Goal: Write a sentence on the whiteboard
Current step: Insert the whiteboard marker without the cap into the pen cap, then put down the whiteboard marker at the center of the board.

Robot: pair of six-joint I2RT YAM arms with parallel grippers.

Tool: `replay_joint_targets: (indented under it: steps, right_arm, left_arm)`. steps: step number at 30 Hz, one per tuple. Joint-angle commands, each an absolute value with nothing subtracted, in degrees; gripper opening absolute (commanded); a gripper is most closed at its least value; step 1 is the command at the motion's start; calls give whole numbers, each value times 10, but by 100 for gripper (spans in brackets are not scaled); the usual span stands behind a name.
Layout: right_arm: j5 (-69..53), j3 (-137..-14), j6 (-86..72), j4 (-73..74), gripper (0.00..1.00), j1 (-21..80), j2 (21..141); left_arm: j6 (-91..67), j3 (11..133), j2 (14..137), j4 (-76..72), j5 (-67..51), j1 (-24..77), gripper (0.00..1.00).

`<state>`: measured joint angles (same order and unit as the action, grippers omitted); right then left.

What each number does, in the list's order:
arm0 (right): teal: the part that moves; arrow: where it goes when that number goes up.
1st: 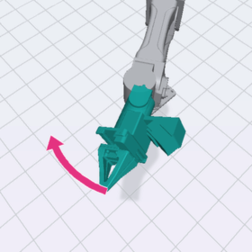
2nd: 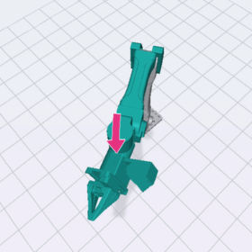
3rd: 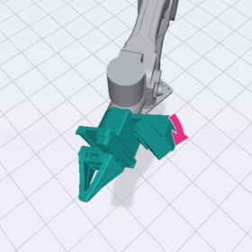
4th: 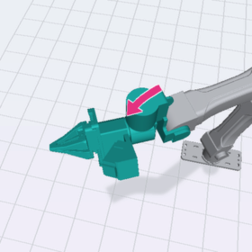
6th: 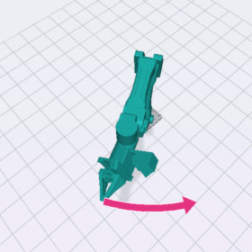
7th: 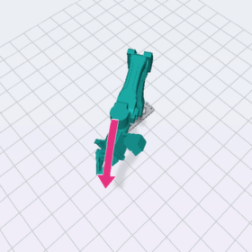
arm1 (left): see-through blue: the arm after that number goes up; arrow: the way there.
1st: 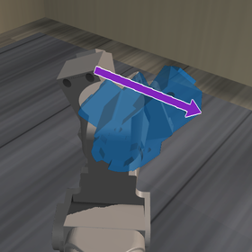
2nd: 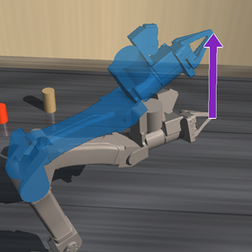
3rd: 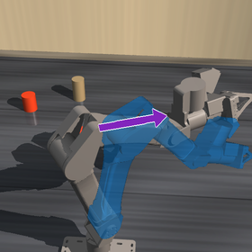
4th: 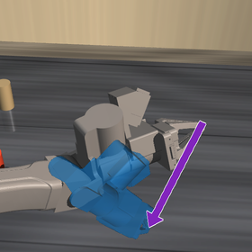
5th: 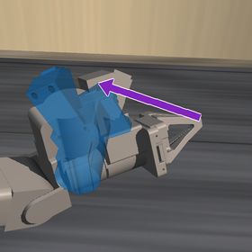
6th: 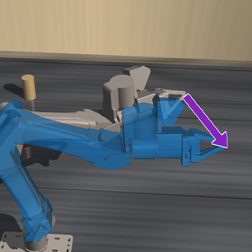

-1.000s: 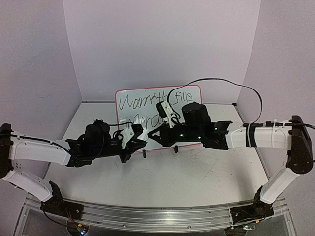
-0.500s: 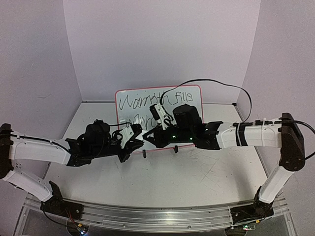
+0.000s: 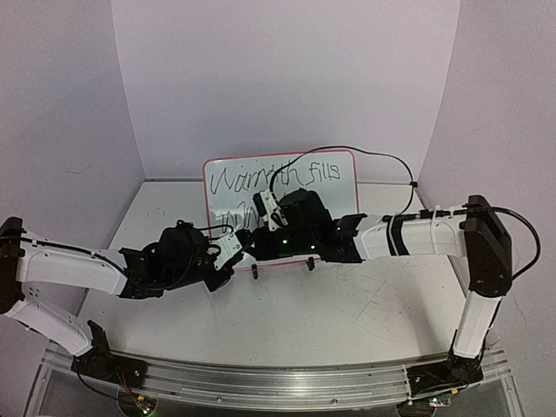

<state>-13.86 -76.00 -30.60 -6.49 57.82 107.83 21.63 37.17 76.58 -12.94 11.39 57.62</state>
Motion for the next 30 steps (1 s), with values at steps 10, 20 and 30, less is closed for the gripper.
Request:
replay_joint_targets:
  steps: [10,20,30]
  right_arm:
    - [-105,-696,-313,-22,25,580,943]
    - [-66,-684,-224,-18,95,548,761]
    - [132,-648,-61,-13,98,545,665]
  left_arm:
    - [176,341,679,-317,191,635,0]
    - [61,318,672,-232,211,634,0]
    - [-446,351,631,92,478,634,0]
